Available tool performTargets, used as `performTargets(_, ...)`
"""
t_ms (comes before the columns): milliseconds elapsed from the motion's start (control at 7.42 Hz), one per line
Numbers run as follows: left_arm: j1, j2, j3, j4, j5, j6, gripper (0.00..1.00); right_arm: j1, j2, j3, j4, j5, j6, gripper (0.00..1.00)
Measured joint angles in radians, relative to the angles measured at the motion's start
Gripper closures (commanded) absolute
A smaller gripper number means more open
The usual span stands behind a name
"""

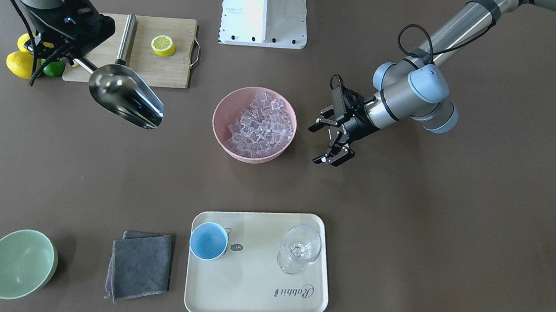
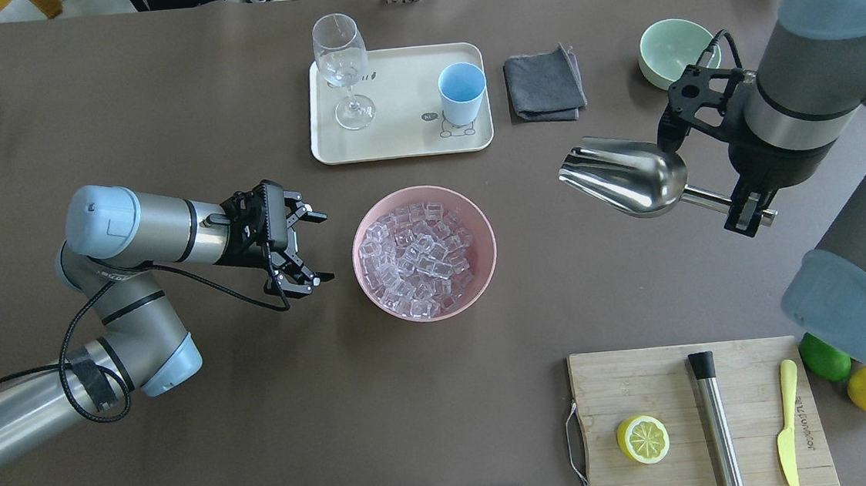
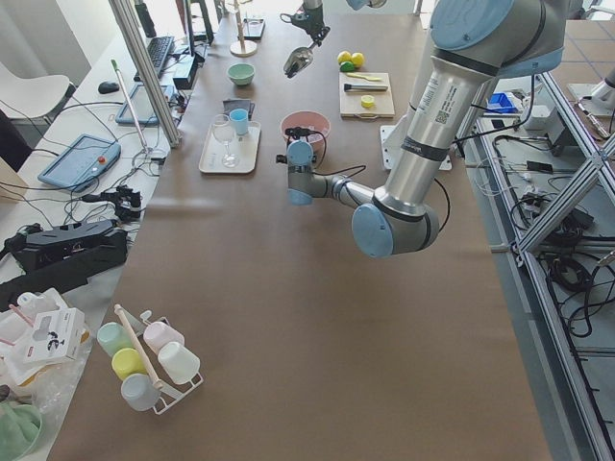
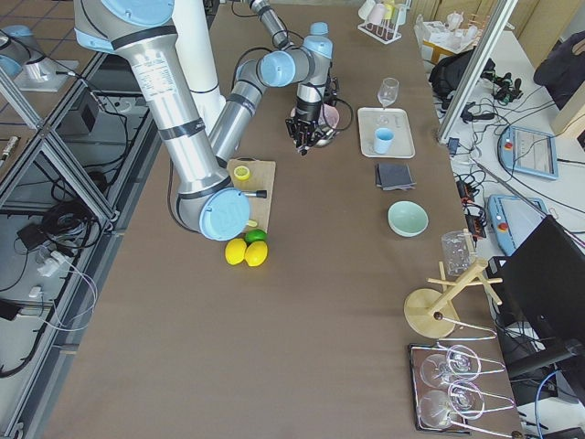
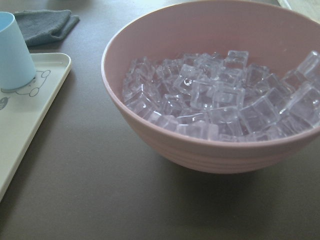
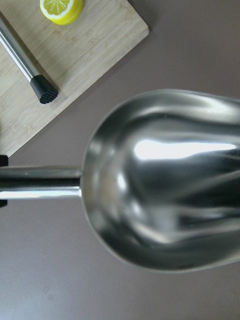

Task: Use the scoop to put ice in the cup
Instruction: 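Carry the scoop with the right gripper over the pink bowl of ice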

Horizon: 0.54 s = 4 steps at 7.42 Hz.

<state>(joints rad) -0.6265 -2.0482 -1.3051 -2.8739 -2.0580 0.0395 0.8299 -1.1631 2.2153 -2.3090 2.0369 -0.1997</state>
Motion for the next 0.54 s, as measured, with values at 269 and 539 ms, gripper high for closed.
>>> performTargets(269, 0.002, -0.010, -0.009, 0.038, -0.009, 0.009, 0.02, -0.096, 0.120, 0.009, -0.176, 0.001, 0.007, 1.00)
performTargets(539, 0.022, -0.005, -0.029, 0.051, -0.010, 0.024, 0.02, -0.153, 0.255, -0.055, -0.351, 0.072, 0.013, 1.00)
